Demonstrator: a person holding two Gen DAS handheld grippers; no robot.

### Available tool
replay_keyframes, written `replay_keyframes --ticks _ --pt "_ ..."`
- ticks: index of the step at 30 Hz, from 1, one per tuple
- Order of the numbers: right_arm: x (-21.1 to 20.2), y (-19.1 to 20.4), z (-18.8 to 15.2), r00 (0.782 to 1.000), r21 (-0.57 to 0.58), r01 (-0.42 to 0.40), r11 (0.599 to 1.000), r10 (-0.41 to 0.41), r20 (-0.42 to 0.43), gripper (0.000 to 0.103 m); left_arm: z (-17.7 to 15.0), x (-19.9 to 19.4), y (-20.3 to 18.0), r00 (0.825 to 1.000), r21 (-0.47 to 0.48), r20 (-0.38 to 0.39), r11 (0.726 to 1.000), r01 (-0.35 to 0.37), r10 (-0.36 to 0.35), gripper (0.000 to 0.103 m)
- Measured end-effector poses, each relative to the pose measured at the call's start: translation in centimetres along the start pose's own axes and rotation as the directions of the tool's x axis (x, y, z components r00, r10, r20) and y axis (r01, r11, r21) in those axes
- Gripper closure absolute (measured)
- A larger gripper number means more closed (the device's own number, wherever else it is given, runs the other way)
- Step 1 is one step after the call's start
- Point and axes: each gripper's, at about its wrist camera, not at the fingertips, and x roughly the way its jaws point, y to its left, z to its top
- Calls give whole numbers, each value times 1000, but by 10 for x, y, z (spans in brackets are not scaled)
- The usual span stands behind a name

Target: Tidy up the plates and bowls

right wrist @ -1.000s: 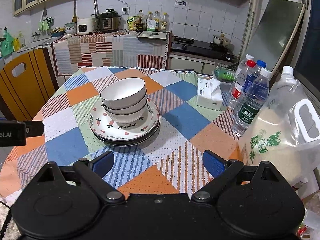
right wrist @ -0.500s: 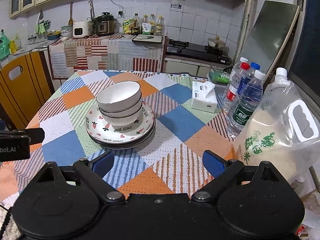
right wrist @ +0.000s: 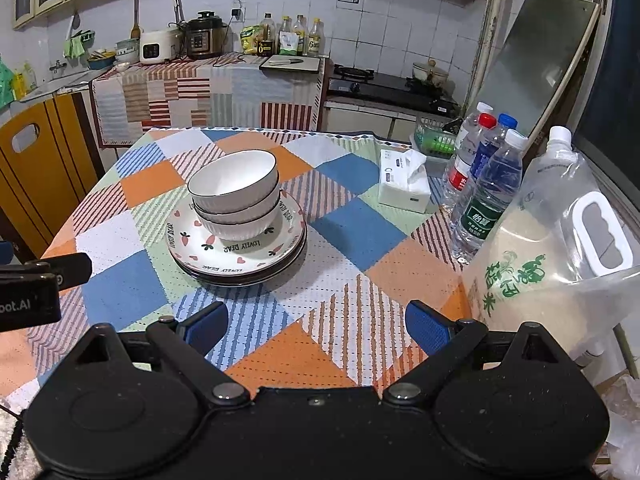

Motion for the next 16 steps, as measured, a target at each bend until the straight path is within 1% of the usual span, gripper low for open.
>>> replay_keyframes --ticks 1,2,8,13,16 --pt "1 0 0 1000 -1 3 1000 -3 -3 6 0 0 1 1000 -5 4 1000 1 -1 1" --pt "1 0 0 1000 0 5 1000 -5 -6 6 -1 -1 3 1000 -17 10 1000 11 -11 0" --pt "4 -4 0 1000 6 14 1000 -14 -15 6 -2 -7 5 999 -32 30 999 18 -18 0" --pt "5 -4 -1 1000 1 18 1000 -18 -18 6 -3 -7 4 999 -15 32 1000 -9 9 0" --pt "4 -3 0 1000 -2 17 1000 -17 -16 6 -3 -8 3 999 -12 33 1000 -13 14 0"
